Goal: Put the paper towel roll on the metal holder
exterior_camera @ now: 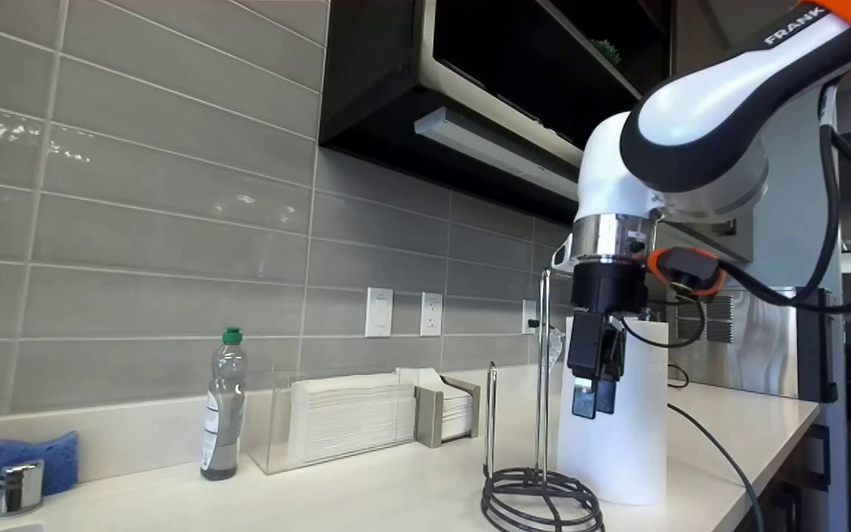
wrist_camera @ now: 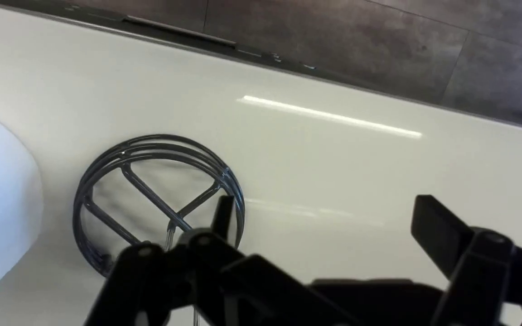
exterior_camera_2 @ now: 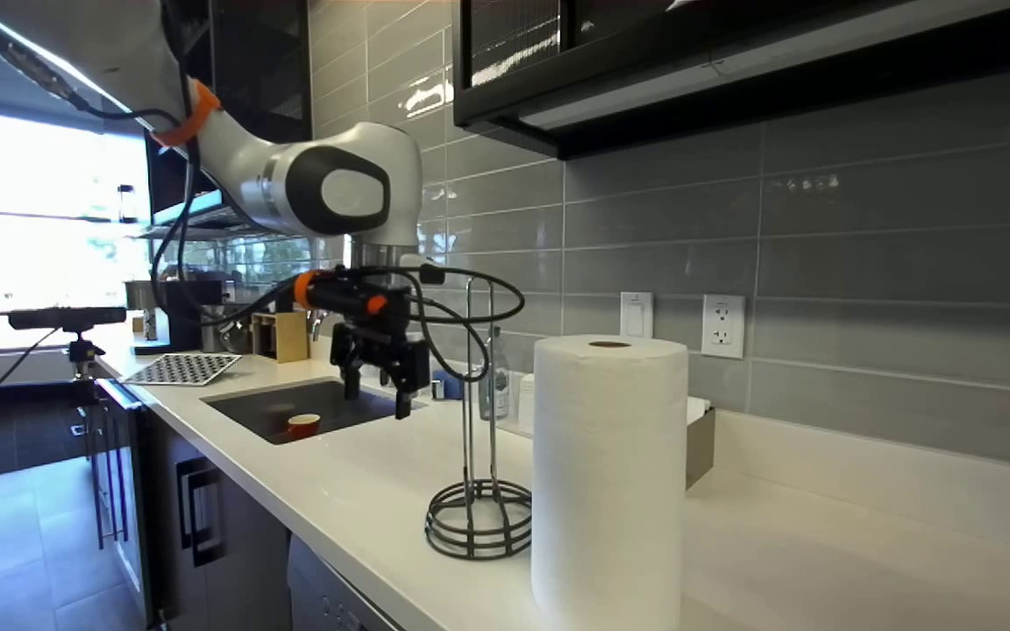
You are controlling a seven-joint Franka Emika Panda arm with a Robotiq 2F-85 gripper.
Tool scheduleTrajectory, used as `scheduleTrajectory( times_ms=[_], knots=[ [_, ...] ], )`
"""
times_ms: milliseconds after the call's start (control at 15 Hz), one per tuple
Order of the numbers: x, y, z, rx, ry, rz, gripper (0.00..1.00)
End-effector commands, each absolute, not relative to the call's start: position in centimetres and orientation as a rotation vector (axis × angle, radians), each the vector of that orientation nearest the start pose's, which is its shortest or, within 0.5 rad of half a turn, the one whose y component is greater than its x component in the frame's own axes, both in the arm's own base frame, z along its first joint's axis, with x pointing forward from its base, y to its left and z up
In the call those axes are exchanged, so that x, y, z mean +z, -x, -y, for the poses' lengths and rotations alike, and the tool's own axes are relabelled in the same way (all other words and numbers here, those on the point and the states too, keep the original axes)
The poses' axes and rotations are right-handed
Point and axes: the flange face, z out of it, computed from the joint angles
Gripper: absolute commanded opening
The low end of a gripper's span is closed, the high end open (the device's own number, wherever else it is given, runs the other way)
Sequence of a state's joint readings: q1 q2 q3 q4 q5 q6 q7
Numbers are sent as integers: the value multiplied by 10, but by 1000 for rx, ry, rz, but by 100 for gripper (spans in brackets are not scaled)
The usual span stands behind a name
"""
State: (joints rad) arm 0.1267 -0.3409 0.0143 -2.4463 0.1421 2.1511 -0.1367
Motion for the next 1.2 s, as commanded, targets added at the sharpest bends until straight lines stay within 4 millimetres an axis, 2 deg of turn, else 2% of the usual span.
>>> scheduleTrajectory(
  times_ms=[0, 333, 400, 533, 733, 1133],
  knots=[
    [472, -409, -65, -35, 3106, 240, 100],
    [521, -389, -64, 30, 3196, 239, 100],
    [506, -394, -64, 18, 3151, 251, 100],
    [518, -390, -65, 15, 3164, 257, 100],
    [519, -389, -65, 14, 3168, 257, 100],
    [562, -403, -34, -111, 3216, 232, 100]
  ],
)
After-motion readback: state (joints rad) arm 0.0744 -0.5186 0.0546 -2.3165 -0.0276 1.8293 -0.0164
